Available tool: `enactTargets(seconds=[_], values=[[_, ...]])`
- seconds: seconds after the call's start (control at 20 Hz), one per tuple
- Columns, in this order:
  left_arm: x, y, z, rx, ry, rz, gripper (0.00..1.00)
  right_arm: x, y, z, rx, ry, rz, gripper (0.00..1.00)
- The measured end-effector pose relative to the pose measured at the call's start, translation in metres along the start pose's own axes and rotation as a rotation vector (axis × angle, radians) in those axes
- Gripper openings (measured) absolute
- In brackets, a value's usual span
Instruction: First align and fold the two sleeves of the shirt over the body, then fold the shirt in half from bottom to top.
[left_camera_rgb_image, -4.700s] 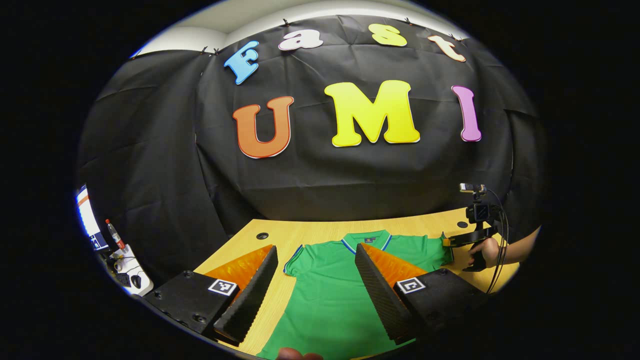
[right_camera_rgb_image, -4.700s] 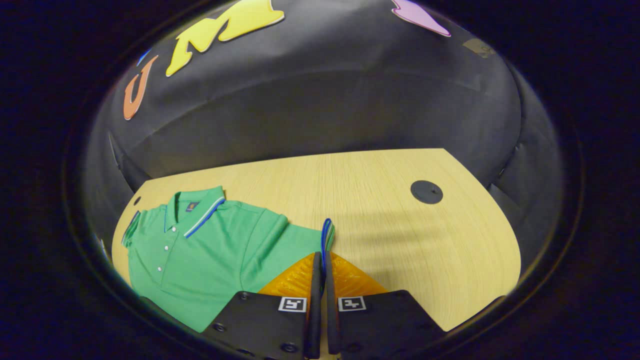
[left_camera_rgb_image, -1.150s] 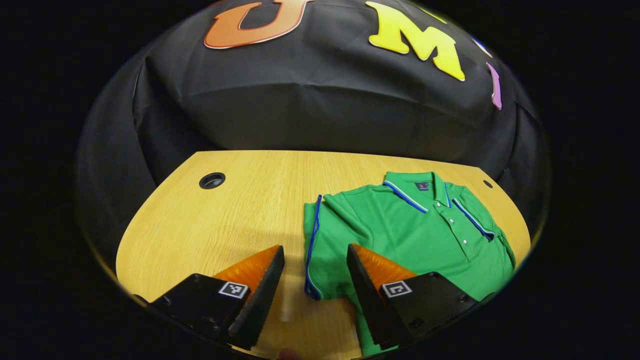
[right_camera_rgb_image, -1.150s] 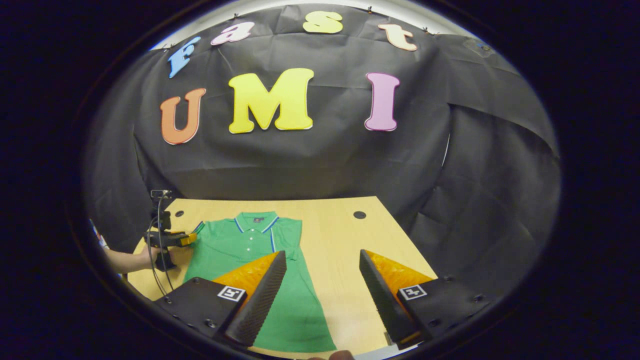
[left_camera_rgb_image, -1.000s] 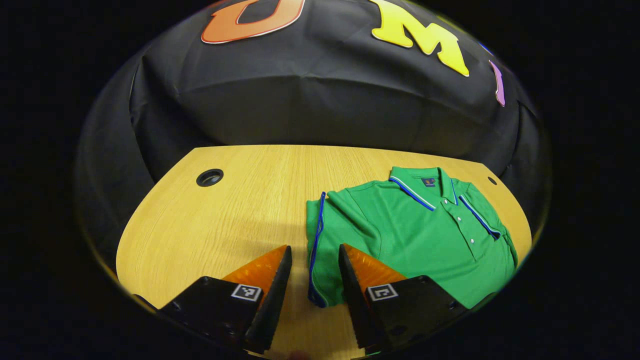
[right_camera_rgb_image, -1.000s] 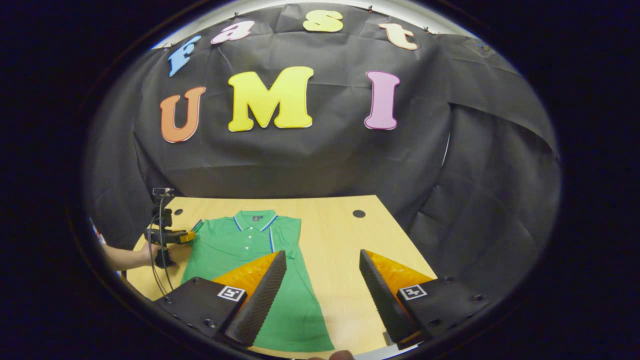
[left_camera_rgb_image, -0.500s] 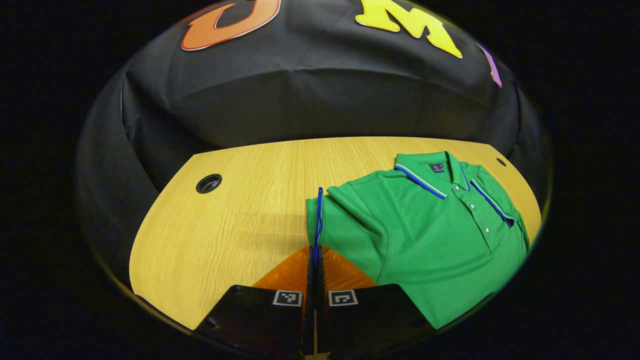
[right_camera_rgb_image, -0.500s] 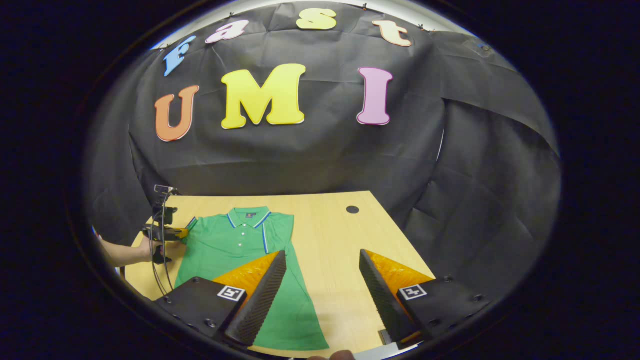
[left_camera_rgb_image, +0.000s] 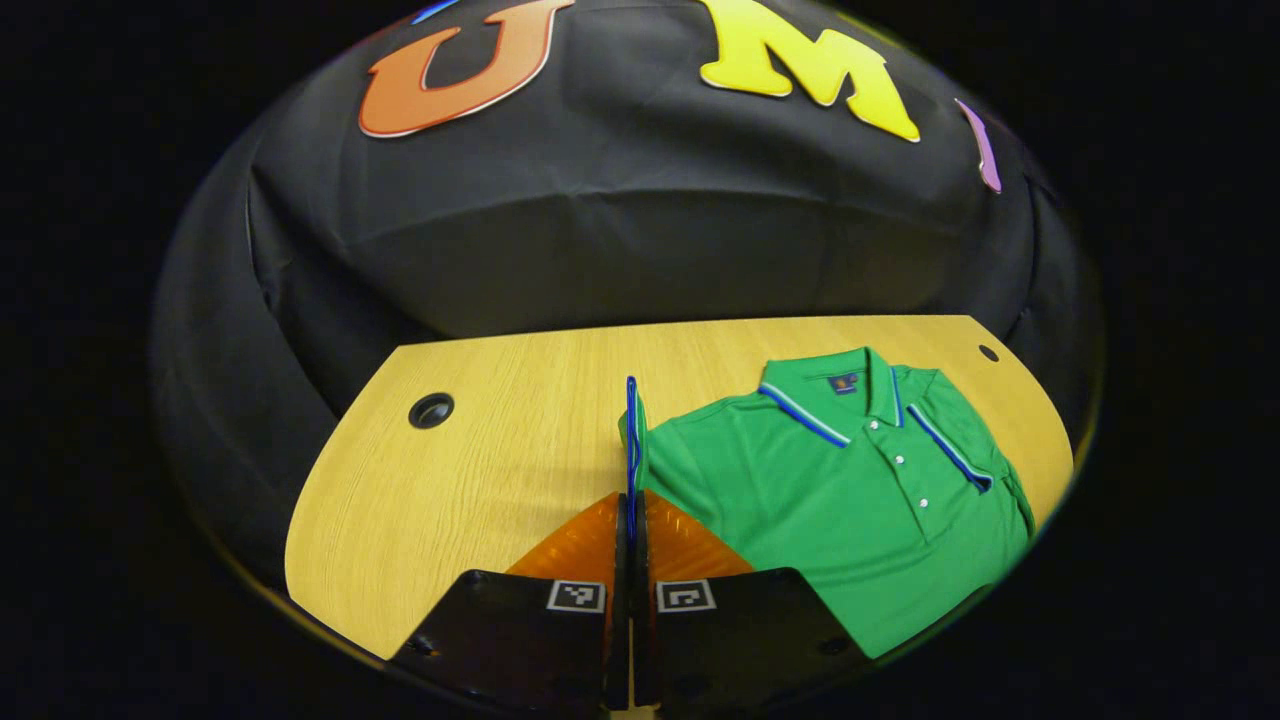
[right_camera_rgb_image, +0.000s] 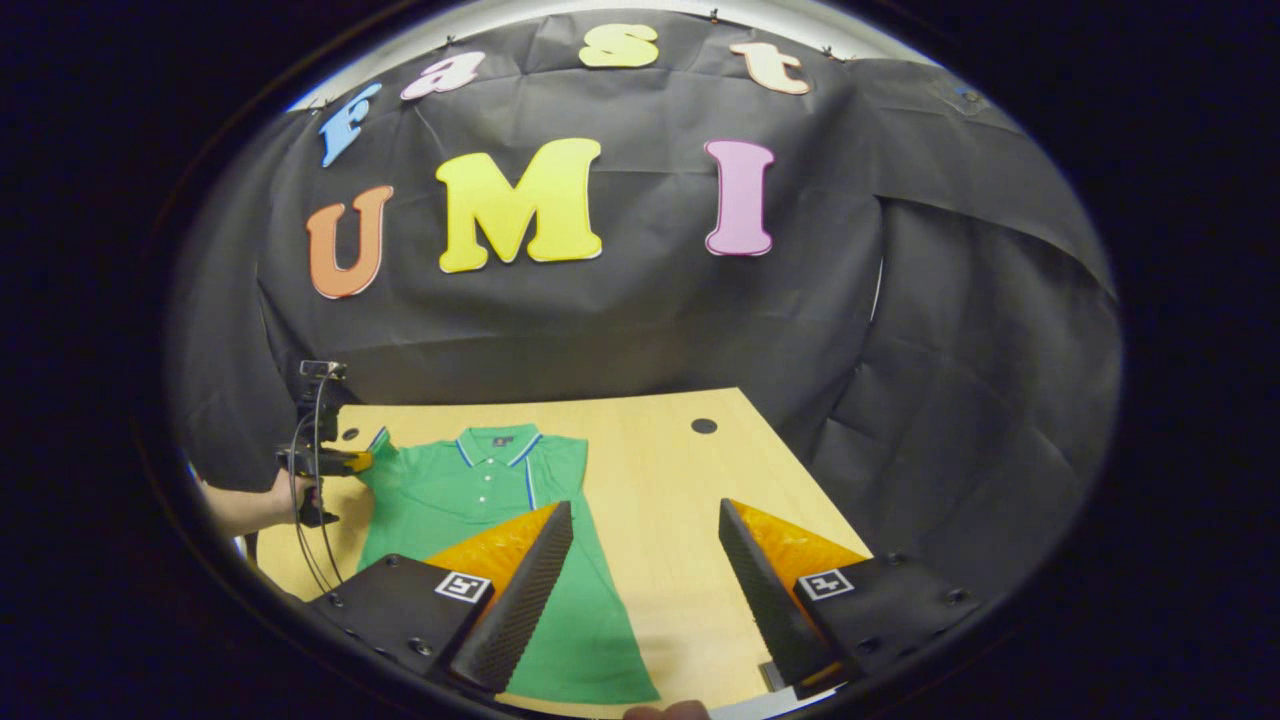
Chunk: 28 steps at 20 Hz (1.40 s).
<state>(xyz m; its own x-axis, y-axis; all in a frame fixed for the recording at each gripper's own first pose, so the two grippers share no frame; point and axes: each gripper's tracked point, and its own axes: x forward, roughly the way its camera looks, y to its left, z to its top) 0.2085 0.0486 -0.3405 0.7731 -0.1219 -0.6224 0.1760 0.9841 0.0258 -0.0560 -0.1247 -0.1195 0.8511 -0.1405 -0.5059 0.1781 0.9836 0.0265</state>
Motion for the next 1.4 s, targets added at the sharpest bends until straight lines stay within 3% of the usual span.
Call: enactTargets(seconds=[0.25,0.55,0.65,0.8,1.25,1.4], values=[[-0.009,-0.059,0.023,0.024,-0.018,-0.065,0.05,-0.009,-0.007,0.003,0.005,-0.026,0.005,0.92],[-0.008,-0.107,0.016,-0.009,0.015,-0.114,0.06,-0.013,-0.019,0.006,-0.001,-0.045,0.010,0.95],[-0.013,-0.113,0.016,-0.015,0.010,-0.117,0.14,-0.013,-0.019,0.004,-0.006,-0.046,0.016,0.95],[-0.030,-0.117,0.016,-0.024,-0.011,-0.112,1.00,-0.011,-0.012,0.000,-0.012,-0.041,0.044,0.95],[-0.127,-0.089,0.001,-0.104,-0.035,-0.043,1.00,0.006,0.024,-0.002,-0.070,-0.048,0.195,0.95],[-0.163,-0.080,-0.015,-0.080,-0.034,-0.041,1.00,0.015,0.034,-0.010,-0.103,-0.037,0.245,0.95]])
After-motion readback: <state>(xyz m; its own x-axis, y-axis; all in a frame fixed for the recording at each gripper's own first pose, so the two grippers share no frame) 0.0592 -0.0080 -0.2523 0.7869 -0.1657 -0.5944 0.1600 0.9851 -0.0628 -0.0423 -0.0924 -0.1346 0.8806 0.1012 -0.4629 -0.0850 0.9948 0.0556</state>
